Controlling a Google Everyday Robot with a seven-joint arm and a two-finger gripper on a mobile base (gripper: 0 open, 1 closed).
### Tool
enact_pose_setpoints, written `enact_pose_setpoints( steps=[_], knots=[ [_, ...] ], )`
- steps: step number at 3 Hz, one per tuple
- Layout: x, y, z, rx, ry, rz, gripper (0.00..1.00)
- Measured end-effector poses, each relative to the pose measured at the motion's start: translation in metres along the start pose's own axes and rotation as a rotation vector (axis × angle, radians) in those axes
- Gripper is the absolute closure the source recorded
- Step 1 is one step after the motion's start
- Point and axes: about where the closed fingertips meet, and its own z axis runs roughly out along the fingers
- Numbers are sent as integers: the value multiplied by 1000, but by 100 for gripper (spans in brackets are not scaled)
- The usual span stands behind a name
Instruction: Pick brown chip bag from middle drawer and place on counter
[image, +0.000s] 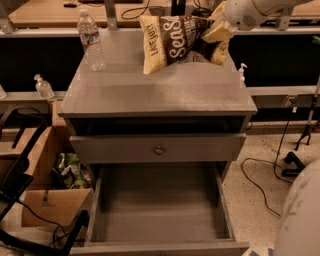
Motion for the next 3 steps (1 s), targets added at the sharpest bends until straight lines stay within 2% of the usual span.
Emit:
enact_pose_setpoints(
  steps=[3],
  knots=[
    [-2, 2, 8, -11, -4, -2, 15]
  ],
)
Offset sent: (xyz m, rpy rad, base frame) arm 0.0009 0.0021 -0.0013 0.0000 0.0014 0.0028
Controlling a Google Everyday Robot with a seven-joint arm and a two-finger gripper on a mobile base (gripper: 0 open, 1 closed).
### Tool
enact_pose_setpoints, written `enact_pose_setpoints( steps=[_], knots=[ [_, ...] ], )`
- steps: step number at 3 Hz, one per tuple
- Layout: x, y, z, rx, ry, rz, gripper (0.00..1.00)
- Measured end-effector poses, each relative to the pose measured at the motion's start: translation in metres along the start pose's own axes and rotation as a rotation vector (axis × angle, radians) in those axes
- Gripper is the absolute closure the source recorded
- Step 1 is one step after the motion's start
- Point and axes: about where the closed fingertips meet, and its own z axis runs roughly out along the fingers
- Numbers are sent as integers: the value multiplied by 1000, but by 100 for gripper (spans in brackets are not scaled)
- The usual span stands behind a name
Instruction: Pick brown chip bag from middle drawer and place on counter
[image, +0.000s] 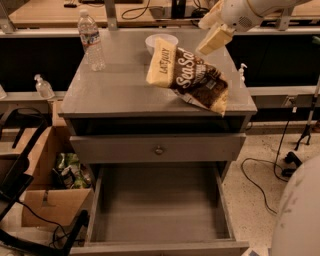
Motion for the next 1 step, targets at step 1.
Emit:
enact_pose_setpoints(
  steps=[1],
  knots=[
    [-1, 1, 3, -4, -1, 0, 0]
  ],
)
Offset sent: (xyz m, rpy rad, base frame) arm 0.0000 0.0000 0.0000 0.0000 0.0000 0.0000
